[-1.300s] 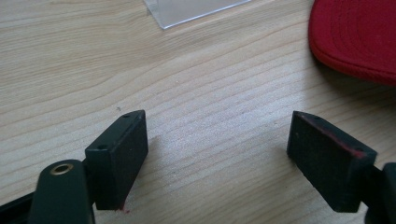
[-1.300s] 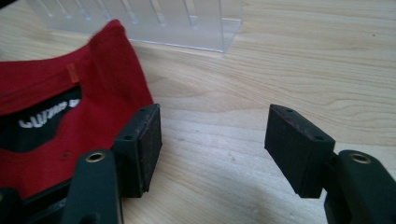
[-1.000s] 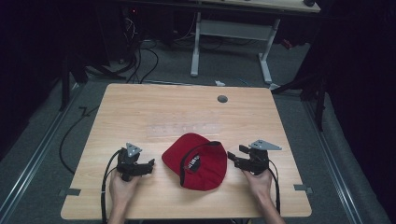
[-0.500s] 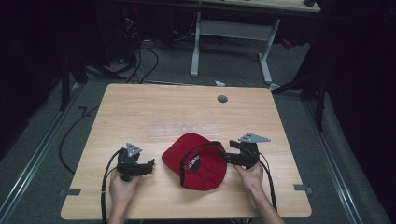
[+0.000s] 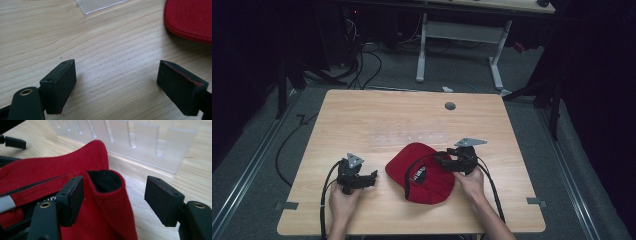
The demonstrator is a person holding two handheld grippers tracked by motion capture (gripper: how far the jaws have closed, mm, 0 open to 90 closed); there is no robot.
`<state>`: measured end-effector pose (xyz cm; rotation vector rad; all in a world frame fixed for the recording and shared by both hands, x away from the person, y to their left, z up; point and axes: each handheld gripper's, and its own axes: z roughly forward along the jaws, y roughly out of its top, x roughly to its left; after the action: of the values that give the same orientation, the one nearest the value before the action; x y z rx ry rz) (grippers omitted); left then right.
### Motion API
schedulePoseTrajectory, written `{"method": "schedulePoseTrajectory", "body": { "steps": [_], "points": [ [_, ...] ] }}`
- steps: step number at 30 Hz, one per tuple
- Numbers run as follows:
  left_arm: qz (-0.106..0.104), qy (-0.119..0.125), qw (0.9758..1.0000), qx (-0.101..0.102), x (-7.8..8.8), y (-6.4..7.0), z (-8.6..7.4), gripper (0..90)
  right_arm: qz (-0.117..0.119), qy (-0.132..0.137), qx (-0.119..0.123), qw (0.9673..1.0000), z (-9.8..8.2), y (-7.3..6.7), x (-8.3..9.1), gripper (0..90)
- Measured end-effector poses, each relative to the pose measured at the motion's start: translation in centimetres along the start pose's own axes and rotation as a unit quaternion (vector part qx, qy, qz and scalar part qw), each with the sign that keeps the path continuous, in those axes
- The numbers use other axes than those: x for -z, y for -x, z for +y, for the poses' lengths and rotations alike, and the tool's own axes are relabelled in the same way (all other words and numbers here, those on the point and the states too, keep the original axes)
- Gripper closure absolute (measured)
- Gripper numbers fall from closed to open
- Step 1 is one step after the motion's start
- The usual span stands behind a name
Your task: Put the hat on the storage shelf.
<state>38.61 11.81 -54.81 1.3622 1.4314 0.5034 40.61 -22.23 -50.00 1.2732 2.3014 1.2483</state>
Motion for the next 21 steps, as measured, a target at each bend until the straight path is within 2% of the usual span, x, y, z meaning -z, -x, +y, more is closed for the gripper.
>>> {"method": "schedulePoseTrajectory", "body": {
  "steps": [8, 14, 15, 18, 21],
  "points": [
    [0.000, 0.001, 1.0000, 0.001, 0.0, 0.0, 0.0, 16.0, 0.019, -0.018, -0.007, 0.9996, -0.2, 0.2, -1.4, 31.7],
    [0.000, 0.001, 1.0000, 0.001, 0.0, 0.0, 0.0, 16.0, 0.018, -0.028, 0.007, 0.9994, -0.3, -0.1, -2.3, 40.5],
    [0.000, 0.001, 1.0000, 0.001, 0.0, 0.0, 0.0, 16.1, 0.019, -0.035, 0.011, 0.9991, -0.4, -0.3, -2.6, 45.2],
    [0.000, 0.001, 1.0000, 0.001, 0.0, 0.0, 0.0, 16.2, 0.018, -0.035, 0.018, 0.9991, -0.4, -0.4, -2.7, 50.4],
    [0.000, 0.001, 1.0000, 0.001, 0.0, 0.0, 0.0, 16.2, 0.020, -0.025, 0.034, 0.9989, -0.6, -0.7, -2.6, 63.3]
  ]
}}
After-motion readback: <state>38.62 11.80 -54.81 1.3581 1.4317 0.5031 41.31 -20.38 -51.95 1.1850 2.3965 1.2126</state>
